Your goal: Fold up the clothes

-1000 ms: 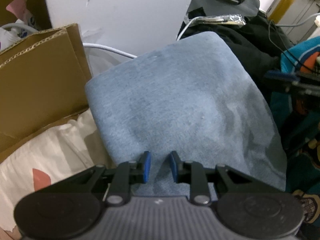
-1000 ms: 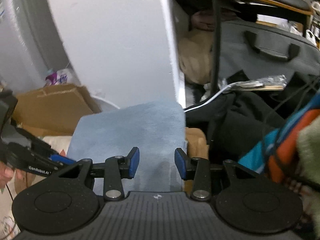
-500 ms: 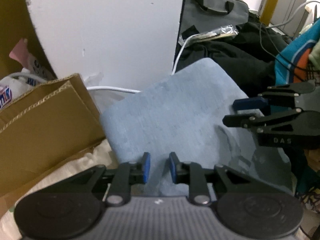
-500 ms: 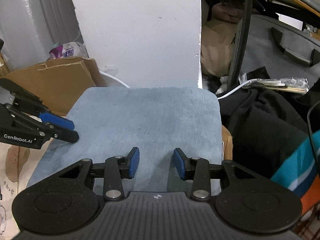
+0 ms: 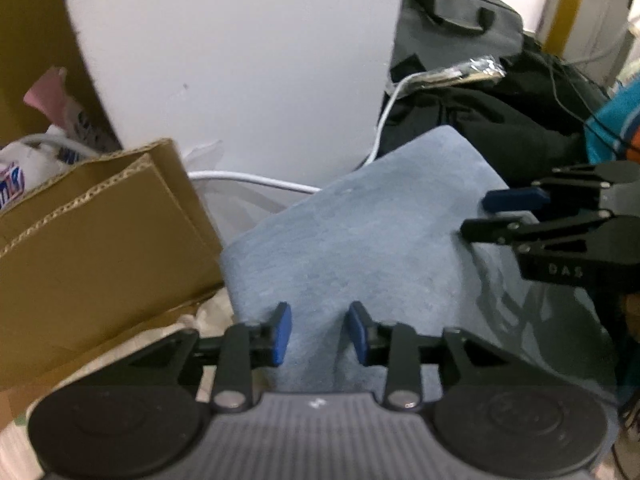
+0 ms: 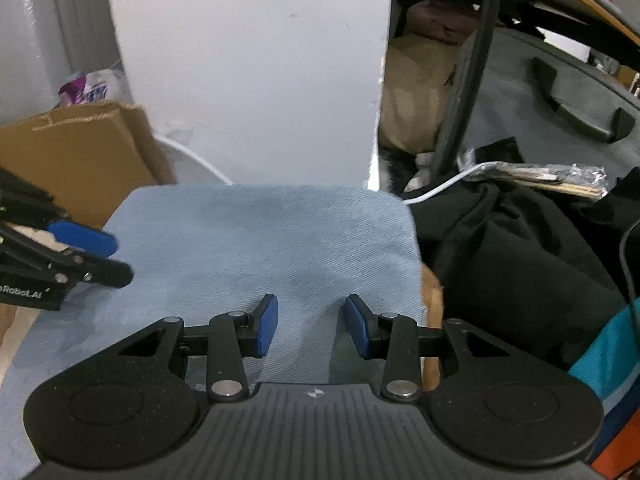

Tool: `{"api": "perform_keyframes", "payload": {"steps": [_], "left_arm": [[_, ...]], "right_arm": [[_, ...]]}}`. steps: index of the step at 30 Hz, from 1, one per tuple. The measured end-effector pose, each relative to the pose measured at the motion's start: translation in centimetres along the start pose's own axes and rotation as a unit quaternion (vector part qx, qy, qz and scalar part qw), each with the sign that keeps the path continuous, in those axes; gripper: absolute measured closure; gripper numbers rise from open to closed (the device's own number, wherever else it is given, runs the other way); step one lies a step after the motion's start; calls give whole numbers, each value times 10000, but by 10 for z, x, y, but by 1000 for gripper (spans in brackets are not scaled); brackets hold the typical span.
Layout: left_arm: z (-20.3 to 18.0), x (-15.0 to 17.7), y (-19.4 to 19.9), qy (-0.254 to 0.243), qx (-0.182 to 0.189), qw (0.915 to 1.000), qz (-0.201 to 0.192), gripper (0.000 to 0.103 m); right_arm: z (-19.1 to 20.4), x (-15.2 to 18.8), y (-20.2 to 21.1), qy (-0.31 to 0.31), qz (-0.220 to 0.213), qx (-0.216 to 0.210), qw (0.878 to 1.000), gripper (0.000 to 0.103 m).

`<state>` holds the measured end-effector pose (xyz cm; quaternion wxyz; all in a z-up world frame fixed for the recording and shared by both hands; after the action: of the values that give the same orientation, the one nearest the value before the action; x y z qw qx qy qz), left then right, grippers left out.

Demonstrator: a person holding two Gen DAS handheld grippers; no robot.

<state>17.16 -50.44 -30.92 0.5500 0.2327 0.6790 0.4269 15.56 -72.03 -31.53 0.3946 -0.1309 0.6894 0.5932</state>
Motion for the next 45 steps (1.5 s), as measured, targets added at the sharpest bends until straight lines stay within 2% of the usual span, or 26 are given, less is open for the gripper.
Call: {"api": "perform_keyframes", "payload": {"steps": [5, 9, 12, 18, 23, 27, 33, 36, 39, 45], "left_arm": [[-5, -8, 2, -201, -49, 9996, -205, 73], [-5, -18, -5, 166, -14, 9996, -231, 74], [-8, -22, -12, 36, -118, 9996, -258, 72], [3, -20, -18, 275, -357, 9986, -259, 70], [3, -17, -17, 170, -438, 9980, -415, 70], [8, -10, -21, 332, -384, 9980, -383, 69], [8, -8, -14, 234, -471, 9978, -392, 69], [6, -9, -3, 247, -440, 9980, -389, 72], [-5, -2, 12, -4, -304, 9986, -439, 73], [-22, 20, 35, -264, -60, 9983, -523, 73]], "right_arm": [[-12, -10, -2, -147, -95, -108, 9998, 59], [-13, -20, -10, -302, -168, -166, 9993, 59], [-12, -29, -19, -258, -165, -119, 9995, 58], [-17, -41, -33, -282, -153, -26, 9995, 60], [-16, -45, -36, -123, -256, 74, 9996, 59], [-20, -39, -49, -70, -69, 159, 9998, 59], [-27, -32, -58, -195, 195, 36, 9996, 58], [-30, -35, -52, -249, 257, 25, 9994, 58], [-25, -34, -38, -225, 206, -146, 9994, 58], [-5, -7, -17, 115, 404, -465, 9980, 58]]}}
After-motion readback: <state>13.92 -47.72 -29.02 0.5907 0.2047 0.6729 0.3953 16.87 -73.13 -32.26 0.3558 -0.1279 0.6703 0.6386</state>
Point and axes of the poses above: each gripper's, at about its wrist camera, not at the fingertips, and y roughly against the way its jaws point, z to its left, x to its underside, the point moved 7 cm from there along -y, roughly the way its jaws point, and after that the axes turned 2 degrees about -z, right-handed, at the moved point
